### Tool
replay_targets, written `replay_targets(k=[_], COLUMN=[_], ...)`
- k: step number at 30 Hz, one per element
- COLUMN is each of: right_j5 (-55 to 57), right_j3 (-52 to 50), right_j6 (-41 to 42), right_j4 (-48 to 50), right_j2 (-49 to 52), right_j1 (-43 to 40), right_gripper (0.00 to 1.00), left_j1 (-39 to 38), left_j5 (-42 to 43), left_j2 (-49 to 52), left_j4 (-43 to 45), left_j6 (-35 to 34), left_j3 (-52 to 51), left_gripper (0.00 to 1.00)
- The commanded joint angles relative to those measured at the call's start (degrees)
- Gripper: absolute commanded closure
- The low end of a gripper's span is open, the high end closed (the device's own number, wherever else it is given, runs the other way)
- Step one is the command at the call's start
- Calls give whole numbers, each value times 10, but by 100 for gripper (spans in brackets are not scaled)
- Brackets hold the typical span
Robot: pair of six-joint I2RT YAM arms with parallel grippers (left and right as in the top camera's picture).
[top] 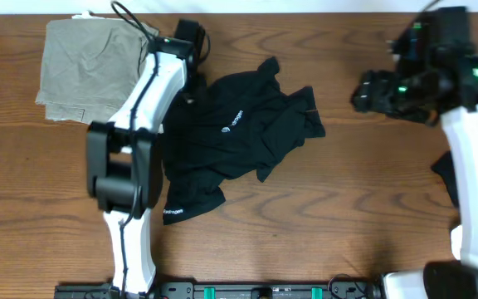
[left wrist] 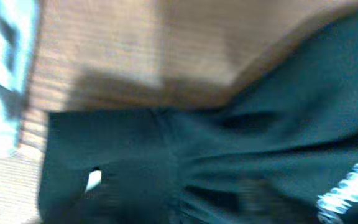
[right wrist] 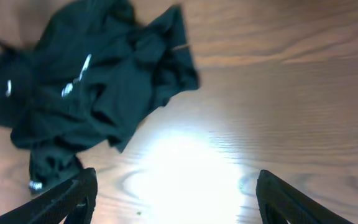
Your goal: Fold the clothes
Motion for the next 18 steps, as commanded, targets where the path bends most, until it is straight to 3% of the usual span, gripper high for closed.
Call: replay_targets(k=[1, 4, 11, 18], right_j5=[-20, -20, -8, 2], right_j3=[7, 7, 7, 7], right_j6=[-12, -44, -100, -95], right_j4=[0, 0, 4, 28], right_j2=[38, 77, 180, 263], right_j1=[47, 91, 173, 218], right_gripper=[20, 19, 16, 19], left_j1=[1, 1, 5, 50], left_j5=[26, 32, 16, -9], left_j2=[-29, -27, -27, -27], left_j4=[6, -1, -5, -27], left_j6=[2, 2, 1, -32], left_j3=[3, 3, 3, 3], left_gripper=[10, 2, 2, 2])
